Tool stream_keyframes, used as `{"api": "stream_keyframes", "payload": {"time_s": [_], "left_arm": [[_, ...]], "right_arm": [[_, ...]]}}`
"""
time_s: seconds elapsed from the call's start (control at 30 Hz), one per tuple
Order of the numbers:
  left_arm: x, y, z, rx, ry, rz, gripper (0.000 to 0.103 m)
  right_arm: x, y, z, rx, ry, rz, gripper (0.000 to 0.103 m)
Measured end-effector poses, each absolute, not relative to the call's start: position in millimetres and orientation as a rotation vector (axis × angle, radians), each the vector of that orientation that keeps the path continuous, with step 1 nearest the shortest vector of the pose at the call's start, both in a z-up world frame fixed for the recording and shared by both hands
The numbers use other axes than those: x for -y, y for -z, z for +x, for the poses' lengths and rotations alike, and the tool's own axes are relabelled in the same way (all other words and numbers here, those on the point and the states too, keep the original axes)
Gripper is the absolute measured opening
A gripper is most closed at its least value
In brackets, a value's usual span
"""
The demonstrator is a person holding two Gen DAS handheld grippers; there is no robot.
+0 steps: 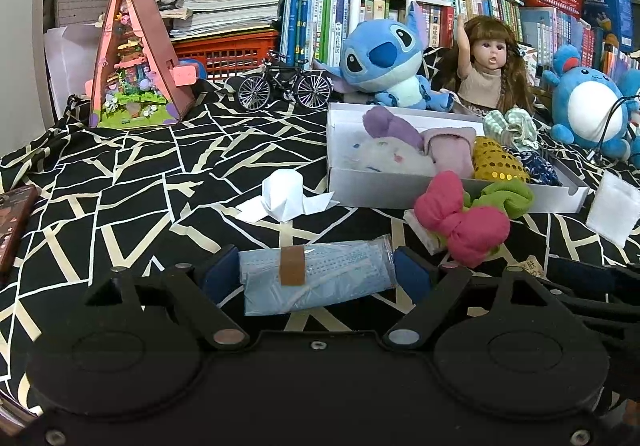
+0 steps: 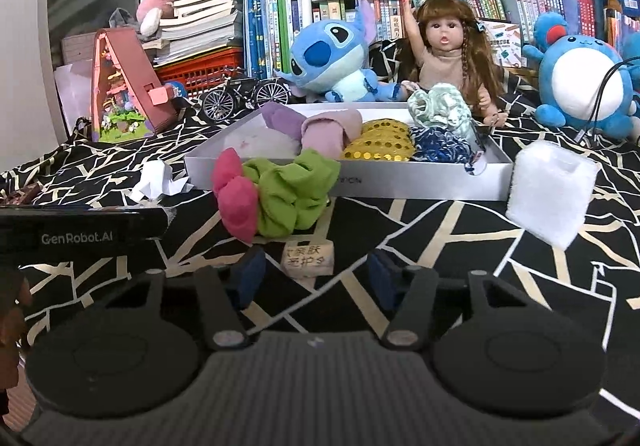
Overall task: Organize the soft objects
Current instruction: 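Grasp the small printed tag with the right tool while the left tool holds the packet, then carry the packet into the box and open the left tool while the right drops the tag in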
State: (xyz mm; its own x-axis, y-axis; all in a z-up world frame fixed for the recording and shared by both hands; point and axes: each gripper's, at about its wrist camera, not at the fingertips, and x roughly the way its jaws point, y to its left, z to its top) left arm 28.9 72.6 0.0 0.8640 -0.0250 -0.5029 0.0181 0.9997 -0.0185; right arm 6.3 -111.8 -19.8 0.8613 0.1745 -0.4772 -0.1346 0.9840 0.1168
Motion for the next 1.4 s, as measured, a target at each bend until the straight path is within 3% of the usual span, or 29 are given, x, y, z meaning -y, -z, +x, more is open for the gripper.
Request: {"api": "stream_keyframes", "payload": {"time_s": [0.2,1.4], "left_arm": [[-73,0,29,-0.527,0.025,-0.019,0.083],[-73,-40,49,-0.467,0.08,-0.095,0.082]], "right_arm": [[107,20,8,-0.522,-0.17,0.04,0.033],[165,-17,20,-0.446,-0.093,0.106,0.033]]}}
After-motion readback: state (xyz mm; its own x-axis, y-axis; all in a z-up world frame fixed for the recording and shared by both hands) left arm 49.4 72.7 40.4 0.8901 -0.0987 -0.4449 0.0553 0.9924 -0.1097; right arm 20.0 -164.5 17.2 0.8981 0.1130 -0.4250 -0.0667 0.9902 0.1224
